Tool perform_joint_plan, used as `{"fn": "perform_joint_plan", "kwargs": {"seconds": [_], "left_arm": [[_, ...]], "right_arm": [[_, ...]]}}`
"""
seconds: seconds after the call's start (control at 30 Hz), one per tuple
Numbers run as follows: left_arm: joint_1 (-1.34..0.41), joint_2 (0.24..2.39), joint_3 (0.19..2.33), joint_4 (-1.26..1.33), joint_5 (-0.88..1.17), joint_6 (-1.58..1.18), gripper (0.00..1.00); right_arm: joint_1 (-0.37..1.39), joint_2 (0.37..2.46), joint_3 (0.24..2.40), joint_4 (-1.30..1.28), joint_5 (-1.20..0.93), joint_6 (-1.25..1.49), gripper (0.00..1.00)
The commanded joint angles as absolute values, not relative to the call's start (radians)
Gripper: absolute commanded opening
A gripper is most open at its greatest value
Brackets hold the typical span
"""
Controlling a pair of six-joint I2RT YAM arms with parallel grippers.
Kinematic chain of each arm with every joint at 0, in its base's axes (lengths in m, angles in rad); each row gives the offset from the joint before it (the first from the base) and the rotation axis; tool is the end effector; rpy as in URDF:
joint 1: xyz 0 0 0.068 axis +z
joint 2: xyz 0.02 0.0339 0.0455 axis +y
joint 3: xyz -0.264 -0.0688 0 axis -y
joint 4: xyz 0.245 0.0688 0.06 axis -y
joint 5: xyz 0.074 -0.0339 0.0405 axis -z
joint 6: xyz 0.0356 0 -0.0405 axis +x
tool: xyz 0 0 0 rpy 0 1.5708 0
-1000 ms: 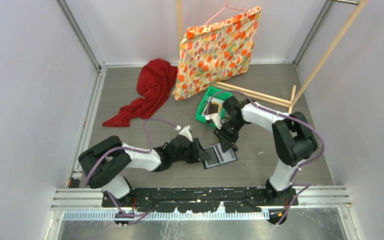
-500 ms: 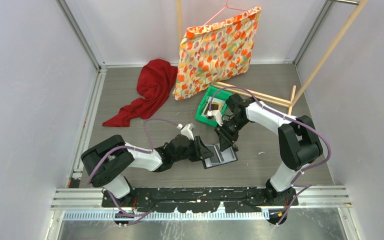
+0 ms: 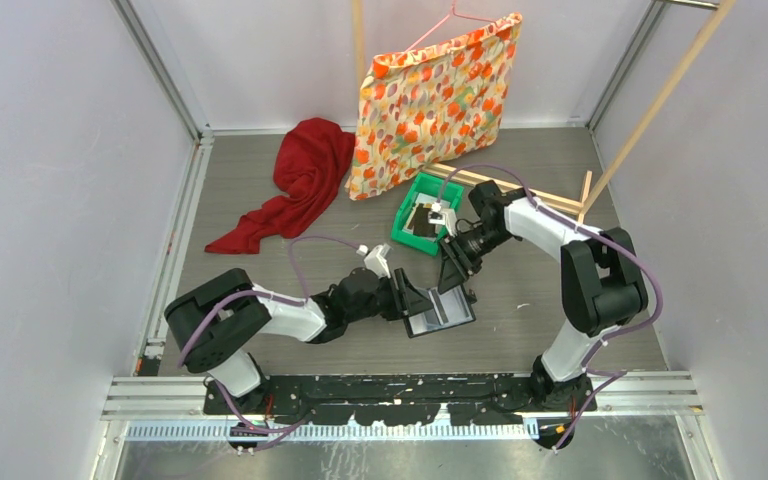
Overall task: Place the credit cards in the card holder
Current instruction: Turn over the card slot in the card holder.
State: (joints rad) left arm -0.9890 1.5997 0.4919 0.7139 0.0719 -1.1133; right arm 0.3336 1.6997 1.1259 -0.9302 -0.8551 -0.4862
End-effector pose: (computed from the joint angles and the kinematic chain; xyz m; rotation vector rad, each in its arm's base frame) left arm 0.1582 -0.2452 0.1430 -0.0864 2.2629 -1.3517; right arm 0.2735 0.1232 0.1956 -1.1343 2.5054 1.2423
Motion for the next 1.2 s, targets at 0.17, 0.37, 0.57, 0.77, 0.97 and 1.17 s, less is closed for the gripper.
{"fn": "perform_joint_plan", "kwargs": {"seconds": [0.17, 0.37, 0.57, 0.77, 0.97, 1.17], "left_arm": [[-0.994, 1.641, 0.528, 0.872, 0.120, -1.065, 0.45], [-0.994, 1.660, 0.524, 0.893, 0.139, -1.024, 0.44], [-0.994, 1.668, 0.519, 0.906, 0.154, -0.962, 0.42], [-0.994, 1.681, 0.509, 0.934, 0.161, -0.912, 0.40], [-0.985, 1.733, 0.495, 1.013, 0.190, -0.881, 0.37], [-0.956, 1.821, 0.469, 1.175, 0.239, -0.916, 0.33]], "right_arm": [[0.300, 1.762, 1.146, -0.826, -0.957, -0.267, 0.45], [0.280, 1.758, 1.115, -0.725, -0.954, -0.120, 0.48], [0.282, 1.774, 1.108, -0.715, -0.950, -0.094, 0.49], [0.316, 1.761, 1.103, -0.712, -0.909, -0.103, 0.49], [0.362, 1.771, 1.108, -0.719, -0.867, -0.115, 0.49], [0.367, 1.768, 1.107, -0.722, -0.836, -0.122, 0.48]]}}
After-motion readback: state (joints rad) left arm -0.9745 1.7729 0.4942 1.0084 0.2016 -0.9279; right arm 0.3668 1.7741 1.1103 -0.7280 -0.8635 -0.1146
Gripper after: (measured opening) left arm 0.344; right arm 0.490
